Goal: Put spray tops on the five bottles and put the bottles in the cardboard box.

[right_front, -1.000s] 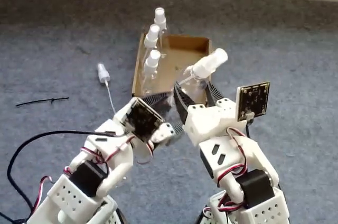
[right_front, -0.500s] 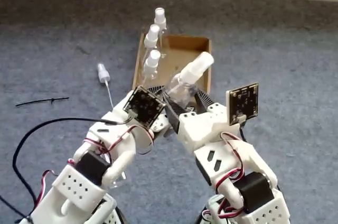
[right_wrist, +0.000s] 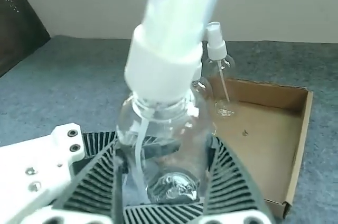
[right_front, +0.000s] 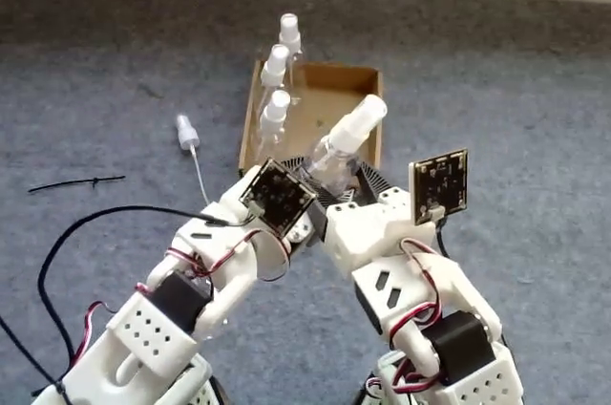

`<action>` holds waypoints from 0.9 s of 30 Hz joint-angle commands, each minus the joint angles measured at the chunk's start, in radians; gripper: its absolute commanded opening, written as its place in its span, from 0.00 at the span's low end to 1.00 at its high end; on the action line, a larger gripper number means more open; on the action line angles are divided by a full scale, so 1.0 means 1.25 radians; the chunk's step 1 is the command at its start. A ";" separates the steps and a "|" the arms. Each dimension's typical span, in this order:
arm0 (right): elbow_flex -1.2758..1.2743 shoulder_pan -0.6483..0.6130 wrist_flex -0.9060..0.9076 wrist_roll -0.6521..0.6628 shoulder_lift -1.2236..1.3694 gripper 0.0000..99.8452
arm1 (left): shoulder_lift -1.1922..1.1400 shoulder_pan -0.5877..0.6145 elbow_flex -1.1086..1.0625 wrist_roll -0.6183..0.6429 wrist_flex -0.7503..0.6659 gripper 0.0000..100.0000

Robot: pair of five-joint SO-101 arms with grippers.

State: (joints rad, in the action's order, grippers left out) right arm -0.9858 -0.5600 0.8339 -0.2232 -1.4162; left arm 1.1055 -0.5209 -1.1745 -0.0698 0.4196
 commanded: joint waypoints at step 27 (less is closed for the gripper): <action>0.040 0.044 -0.109 -0.001 -0.012 0.25 | 0.141 -0.021 -0.023 0.005 0.045 0.06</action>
State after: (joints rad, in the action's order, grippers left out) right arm -0.9858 -0.5539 0.7373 -0.2248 -1.4177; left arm 1.2543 -0.5363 -1.2114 -0.0698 0.4733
